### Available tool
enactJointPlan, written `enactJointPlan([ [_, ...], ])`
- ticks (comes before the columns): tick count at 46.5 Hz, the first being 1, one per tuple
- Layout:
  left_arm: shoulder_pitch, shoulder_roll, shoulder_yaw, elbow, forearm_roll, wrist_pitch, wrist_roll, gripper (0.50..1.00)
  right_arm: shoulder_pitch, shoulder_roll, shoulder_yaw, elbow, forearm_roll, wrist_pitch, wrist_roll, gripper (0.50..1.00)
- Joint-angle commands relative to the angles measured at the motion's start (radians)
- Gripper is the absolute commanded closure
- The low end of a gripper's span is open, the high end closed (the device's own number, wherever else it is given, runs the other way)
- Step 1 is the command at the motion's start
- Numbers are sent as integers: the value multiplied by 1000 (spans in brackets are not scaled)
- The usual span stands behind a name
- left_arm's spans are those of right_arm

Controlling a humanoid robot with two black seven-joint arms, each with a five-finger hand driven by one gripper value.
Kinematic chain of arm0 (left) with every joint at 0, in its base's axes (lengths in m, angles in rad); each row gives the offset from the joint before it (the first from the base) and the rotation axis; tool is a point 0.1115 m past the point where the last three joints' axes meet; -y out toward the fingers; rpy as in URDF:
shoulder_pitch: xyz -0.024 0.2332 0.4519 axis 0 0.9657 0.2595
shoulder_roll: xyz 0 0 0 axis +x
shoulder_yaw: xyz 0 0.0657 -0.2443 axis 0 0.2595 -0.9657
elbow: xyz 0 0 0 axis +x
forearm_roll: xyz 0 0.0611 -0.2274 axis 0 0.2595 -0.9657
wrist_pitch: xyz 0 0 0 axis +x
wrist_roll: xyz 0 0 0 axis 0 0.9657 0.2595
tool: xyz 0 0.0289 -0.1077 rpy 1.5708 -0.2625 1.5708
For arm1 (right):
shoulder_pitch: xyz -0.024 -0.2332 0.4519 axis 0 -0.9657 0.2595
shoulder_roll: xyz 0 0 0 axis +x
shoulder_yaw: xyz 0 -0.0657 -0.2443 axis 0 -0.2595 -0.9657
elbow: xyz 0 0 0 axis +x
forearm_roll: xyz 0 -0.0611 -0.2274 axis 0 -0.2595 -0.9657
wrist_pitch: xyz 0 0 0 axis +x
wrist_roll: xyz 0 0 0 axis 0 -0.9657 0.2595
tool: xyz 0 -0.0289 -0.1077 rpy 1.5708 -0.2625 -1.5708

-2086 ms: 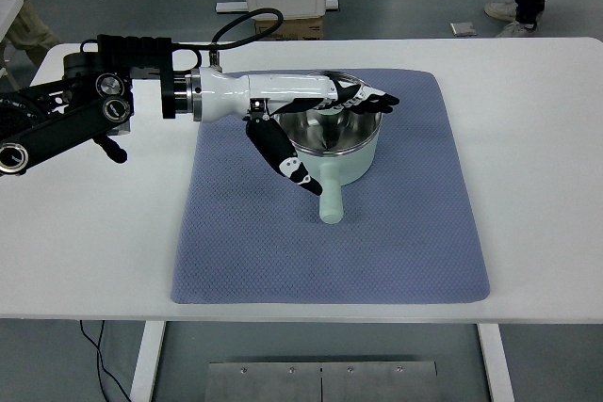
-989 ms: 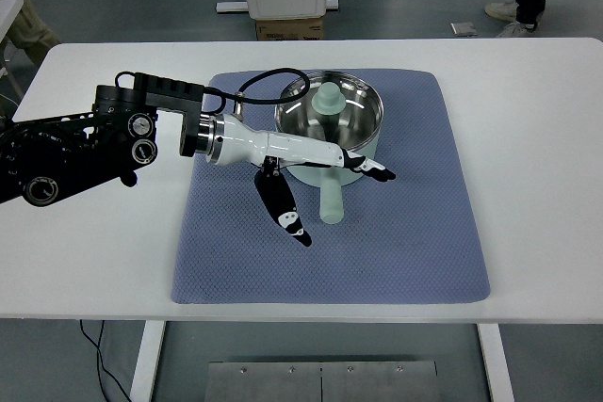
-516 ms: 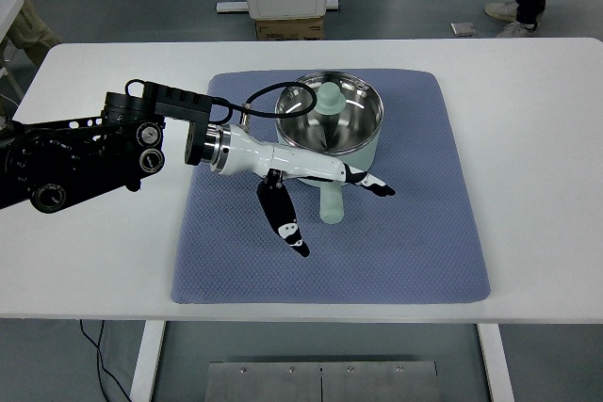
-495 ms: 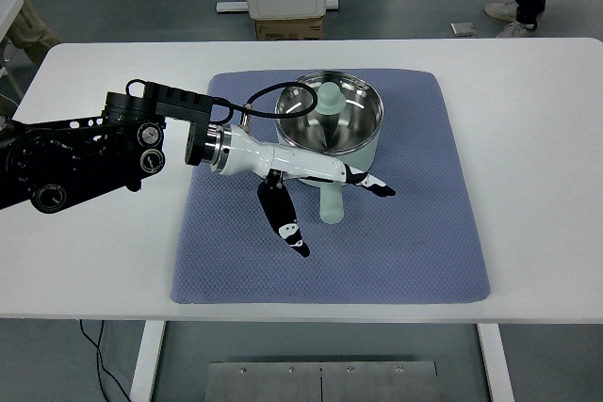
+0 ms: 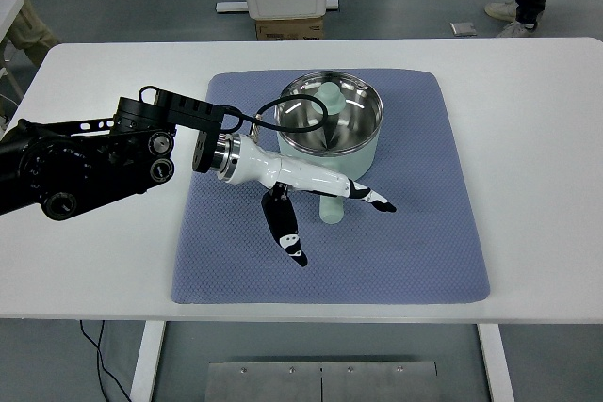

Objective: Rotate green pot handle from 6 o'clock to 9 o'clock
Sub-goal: 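Pull the handle with the left hand, rotating the pot clockwise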

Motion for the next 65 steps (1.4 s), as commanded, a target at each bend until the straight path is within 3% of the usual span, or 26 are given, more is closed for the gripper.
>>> enactJointPlan([
  [1,0,0,7,0,17,1,0,500,0,0,0,0,0,0,0,500],
  [40,-15,26,18,2,80,1,-2,500,0,0,0,0,0,0,0,500],
  [65,-24,37,18,3,198,1,-52,500,0,0,0,0,0,0,0,500],
])
